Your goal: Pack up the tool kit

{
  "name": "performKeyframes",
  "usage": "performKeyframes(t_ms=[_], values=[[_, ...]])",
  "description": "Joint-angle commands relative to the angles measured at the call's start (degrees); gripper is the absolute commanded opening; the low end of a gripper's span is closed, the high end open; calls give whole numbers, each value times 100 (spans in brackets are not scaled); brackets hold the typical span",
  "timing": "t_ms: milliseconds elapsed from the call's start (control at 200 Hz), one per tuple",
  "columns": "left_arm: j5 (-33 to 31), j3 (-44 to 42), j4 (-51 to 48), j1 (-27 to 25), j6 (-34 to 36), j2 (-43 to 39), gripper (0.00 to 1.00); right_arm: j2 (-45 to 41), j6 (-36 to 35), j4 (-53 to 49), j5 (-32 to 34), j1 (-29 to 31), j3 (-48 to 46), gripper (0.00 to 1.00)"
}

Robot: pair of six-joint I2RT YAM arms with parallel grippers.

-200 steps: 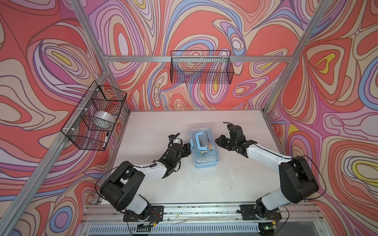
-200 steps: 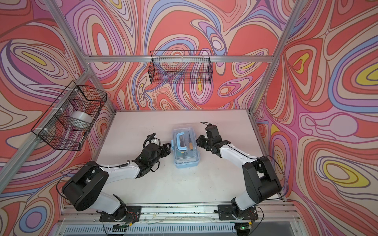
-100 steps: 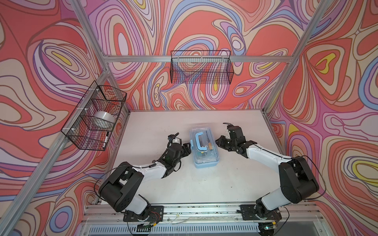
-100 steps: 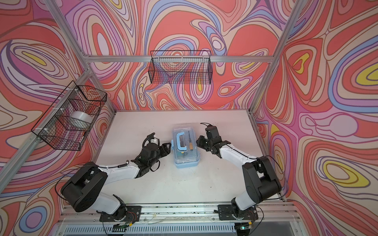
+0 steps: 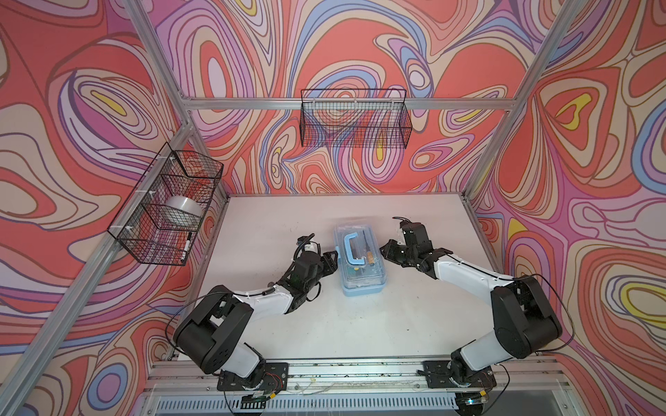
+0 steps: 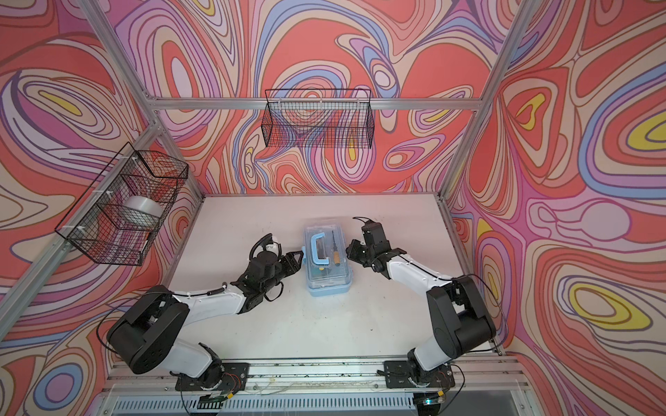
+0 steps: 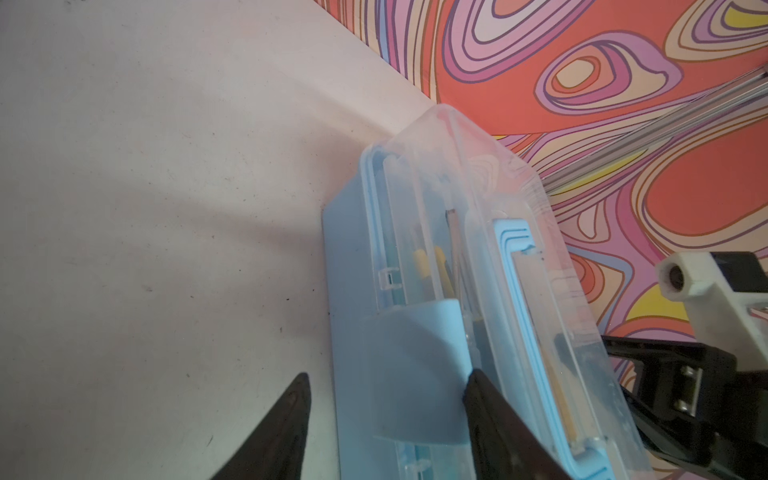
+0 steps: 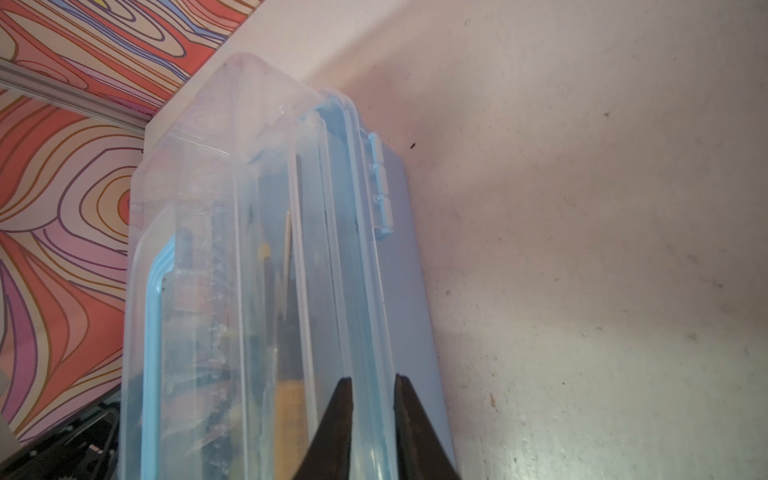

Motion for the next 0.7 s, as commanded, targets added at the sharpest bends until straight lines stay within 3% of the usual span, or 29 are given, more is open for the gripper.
performKeyframes(t_ms=[0,376,691], values=[[258,211,25,-33,-3,101,56,0,-78,-28,-122,82,-59,20],[398,290,118,-35,-32,267,39,128,-124,-120,-28,78,8,19],[387,203,132,-22,-64,141,40,195,-103,-106,-47,80,13,19]])
